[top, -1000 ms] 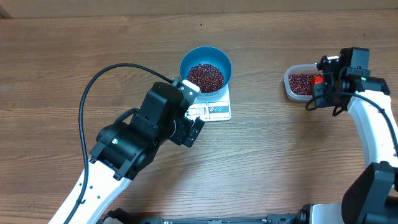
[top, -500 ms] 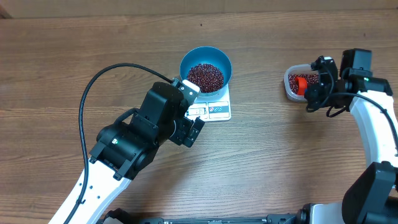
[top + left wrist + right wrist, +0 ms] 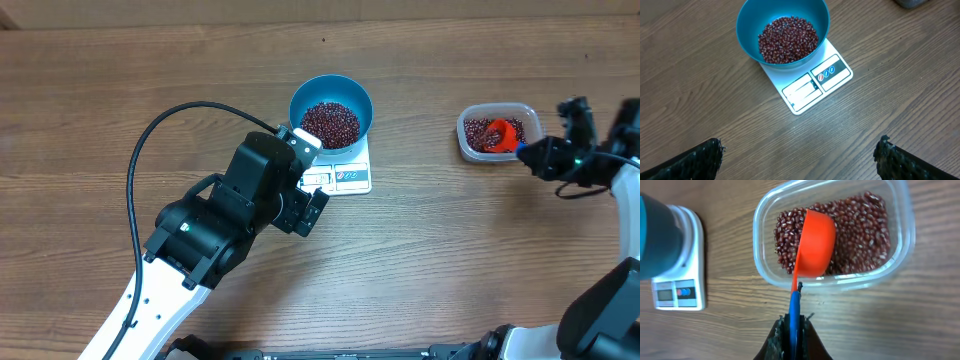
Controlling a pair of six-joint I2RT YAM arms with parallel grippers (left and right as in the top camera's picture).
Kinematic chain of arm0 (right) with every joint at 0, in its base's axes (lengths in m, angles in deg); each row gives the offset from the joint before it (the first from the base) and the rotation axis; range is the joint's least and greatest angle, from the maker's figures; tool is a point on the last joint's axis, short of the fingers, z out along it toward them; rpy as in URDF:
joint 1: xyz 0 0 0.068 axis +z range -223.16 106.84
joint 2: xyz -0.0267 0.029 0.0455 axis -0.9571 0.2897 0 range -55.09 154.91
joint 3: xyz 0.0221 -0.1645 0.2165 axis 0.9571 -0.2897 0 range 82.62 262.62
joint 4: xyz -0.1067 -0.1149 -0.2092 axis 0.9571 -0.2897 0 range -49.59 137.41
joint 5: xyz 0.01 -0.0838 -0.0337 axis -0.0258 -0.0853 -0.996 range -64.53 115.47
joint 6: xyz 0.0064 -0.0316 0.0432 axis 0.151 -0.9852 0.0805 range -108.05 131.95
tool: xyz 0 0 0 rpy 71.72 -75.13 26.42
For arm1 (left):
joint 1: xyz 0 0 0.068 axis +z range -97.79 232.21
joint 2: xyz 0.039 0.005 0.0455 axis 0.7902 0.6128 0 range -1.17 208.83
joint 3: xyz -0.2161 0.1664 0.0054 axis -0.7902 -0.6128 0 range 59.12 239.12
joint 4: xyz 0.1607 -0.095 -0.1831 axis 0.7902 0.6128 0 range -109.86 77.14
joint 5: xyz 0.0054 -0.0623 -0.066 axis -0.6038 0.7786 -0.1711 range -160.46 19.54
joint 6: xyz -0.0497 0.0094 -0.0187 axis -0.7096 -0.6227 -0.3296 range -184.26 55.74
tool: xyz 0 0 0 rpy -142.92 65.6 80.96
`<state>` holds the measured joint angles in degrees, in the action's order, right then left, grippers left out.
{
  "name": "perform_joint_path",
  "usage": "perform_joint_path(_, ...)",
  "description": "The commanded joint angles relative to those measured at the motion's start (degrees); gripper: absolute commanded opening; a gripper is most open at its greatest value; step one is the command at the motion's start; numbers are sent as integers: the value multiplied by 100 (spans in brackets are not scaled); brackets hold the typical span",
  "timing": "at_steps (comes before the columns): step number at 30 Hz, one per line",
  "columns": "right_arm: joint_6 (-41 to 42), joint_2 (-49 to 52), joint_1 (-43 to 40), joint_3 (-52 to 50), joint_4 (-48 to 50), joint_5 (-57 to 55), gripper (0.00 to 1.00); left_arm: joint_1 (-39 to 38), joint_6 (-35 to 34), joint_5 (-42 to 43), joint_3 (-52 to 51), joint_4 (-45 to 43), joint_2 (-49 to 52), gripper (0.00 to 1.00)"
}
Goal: Scoop item into bowl and weigh 150g on scale
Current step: 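Lift the filled scoop and carry it left over the teal bowl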
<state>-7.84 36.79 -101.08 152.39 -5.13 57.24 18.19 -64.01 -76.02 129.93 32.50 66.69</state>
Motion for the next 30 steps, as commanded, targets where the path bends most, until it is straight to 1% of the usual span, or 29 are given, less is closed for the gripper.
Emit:
perform_joint_path(1, 44, 57, -350, 105, -92, 710, 4, 24, 87, 72, -15, -9, 31, 100)
perform_joint_path(7, -20, 273, -789, 105, -162, 1565, 4, 24, 87, 70, -15, -9, 31, 100)
perform_joint_path(9, -17, 275, -841, 105, -162, 1663, 4, 24, 85, 70, -15, -9, 31, 99)
perform_joint_path(13, -17, 275, -848, 105, -166, 1930, 4, 24, 87, 72, -17, -9, 31, 100)
perform_joint_path(21, -17, 275, -841, 107, -258, 3174, 4, 24, 87, 72, -17, -9, 31, 100)
perform_joint_path(30, -103, 275, -704, 107, -608, 3700, 4, 24, 87, 72, -15, -9, 31, 100)
